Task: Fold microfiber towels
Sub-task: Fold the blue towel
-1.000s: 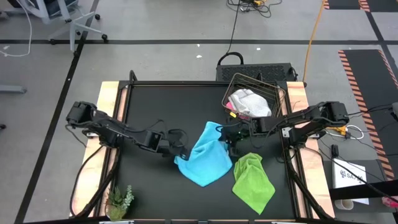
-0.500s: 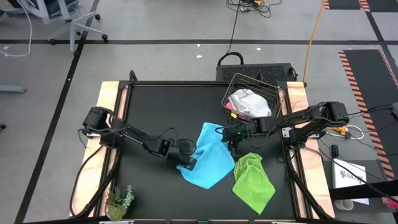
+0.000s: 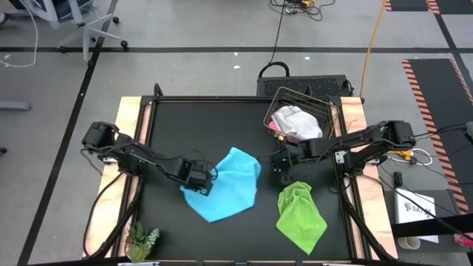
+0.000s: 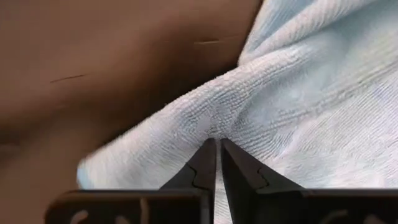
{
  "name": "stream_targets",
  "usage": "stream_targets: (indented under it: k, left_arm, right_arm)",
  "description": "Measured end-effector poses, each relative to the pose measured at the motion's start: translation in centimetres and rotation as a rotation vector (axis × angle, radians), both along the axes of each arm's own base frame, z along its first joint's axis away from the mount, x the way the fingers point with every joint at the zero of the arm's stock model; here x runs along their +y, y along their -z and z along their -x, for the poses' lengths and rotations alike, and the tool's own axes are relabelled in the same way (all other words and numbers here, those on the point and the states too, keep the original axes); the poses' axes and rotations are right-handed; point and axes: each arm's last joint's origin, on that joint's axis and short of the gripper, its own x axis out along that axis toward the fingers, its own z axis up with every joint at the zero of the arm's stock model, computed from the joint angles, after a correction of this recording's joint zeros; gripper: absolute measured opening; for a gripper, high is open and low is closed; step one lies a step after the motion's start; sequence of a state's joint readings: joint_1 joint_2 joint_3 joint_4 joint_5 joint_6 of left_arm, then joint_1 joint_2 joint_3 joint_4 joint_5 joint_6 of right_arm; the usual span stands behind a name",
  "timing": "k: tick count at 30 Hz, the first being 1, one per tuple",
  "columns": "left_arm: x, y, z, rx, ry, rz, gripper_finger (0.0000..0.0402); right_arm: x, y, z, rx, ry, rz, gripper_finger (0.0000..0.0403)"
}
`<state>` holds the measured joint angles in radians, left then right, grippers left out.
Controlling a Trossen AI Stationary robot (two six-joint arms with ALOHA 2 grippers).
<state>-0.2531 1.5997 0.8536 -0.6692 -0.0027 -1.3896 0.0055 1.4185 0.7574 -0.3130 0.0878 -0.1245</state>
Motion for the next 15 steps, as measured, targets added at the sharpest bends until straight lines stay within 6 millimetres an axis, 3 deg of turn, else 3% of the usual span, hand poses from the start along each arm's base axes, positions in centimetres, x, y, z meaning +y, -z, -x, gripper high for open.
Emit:
stream_targets:
  k: [6, 10, 15]
  left_arm:
    - [0.1, -1.4, -0.1, -0.093, -0.036, -0.019, 0.0026]
    - [0.0, -1.7, -0.8, -0.171, -0.037, -0.005, 0.0026]
    - [0.0, -1.9, -1.4, -0.244, -0.045, -0.038, 0.0026]
  right_arm:
    - [-0.1, -1.8, 0.0, -0.119, 0.046, 0.018, 0.0]
    - [0.1, -2.8, -0.8, -0.251, 0.064, -0.118, 0.0]
    - [0.7, -1.4, -1.4, -0.206, 0.041, -0.219, 0.0]
